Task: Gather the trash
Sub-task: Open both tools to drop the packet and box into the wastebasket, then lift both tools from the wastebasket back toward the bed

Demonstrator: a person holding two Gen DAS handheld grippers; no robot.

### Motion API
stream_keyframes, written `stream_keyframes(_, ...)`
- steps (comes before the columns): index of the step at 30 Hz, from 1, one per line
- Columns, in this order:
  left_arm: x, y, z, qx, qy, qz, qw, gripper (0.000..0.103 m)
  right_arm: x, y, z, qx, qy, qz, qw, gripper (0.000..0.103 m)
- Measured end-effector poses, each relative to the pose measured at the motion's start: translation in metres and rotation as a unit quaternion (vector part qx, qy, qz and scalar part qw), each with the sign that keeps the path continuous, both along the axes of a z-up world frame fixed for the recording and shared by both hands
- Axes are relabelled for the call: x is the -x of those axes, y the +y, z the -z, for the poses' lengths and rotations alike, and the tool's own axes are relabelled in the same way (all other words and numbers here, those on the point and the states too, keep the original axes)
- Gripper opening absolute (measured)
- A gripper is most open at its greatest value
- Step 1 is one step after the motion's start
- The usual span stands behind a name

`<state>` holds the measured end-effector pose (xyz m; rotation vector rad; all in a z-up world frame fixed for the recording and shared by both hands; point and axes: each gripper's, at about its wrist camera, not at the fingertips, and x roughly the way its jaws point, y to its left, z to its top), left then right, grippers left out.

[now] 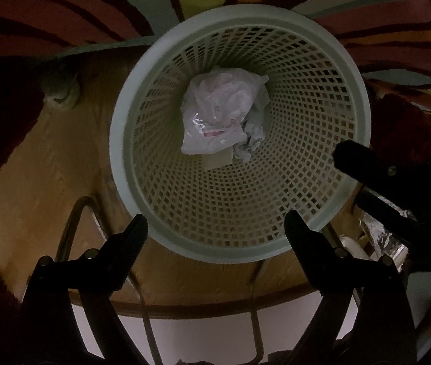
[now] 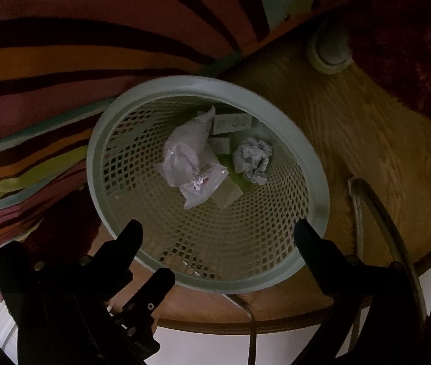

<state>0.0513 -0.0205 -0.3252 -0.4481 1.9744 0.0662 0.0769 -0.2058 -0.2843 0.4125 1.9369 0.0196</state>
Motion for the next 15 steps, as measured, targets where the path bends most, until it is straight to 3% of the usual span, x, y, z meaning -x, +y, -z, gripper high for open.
stream_keyframes(15,0.007,0.01,-0.03,0.009,-0.023,-0.024,0.9994,0.089,0.004,-0.003,-0.028,-0.045,-0.023,0.024,0.998,0.095)
